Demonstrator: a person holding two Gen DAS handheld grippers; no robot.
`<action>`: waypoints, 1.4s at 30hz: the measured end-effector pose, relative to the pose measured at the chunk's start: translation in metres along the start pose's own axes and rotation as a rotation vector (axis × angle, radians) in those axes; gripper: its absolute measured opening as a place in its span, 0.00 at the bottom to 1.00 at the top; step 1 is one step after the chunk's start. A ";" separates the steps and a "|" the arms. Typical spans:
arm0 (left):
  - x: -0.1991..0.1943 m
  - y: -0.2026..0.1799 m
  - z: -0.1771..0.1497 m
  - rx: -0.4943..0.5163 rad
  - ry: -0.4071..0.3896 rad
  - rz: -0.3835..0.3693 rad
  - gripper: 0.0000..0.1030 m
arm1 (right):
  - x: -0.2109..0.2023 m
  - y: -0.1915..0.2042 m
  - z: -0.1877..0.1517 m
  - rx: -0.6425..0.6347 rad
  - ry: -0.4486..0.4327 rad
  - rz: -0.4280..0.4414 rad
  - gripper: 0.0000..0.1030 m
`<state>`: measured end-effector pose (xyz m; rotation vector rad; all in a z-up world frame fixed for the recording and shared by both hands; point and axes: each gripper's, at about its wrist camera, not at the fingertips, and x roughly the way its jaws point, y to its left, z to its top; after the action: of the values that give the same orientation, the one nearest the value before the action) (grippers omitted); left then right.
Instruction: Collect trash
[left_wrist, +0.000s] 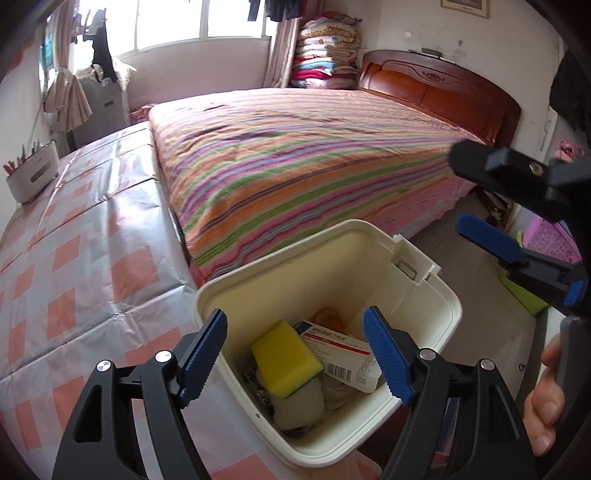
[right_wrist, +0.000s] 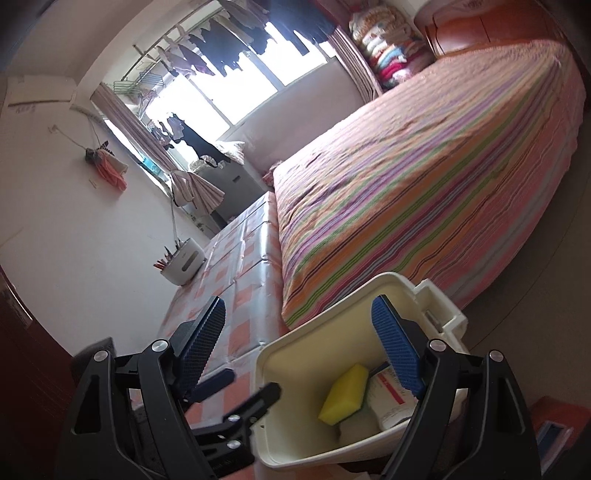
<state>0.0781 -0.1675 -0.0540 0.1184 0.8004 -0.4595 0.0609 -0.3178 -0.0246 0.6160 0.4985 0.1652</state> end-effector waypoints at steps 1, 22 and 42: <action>-0.004 0.001 -0.001 -0.002 -0.006 0.006 0.72 | -0.006 0.004 -0.003 -0.026 -0.015 -0.021 0.78; -0.111 0.076 -0.063 -0.154 -0.154 0.242 0.72 | -0.063 0.091 -0.088 -0.496 -0.199 -0.260 0.90; -0.118 0.090 -0.068 -0.192 -0.156 0.255 0.72 | -0.059 0.101 -0.094 -0.519 -0.201 -0.256 0.90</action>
<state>0.0014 -0.0270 -0.0236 0.0051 0.6612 -0.1468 -0.0376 -0.2053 -0.0075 0.0566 0.3161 -0.0140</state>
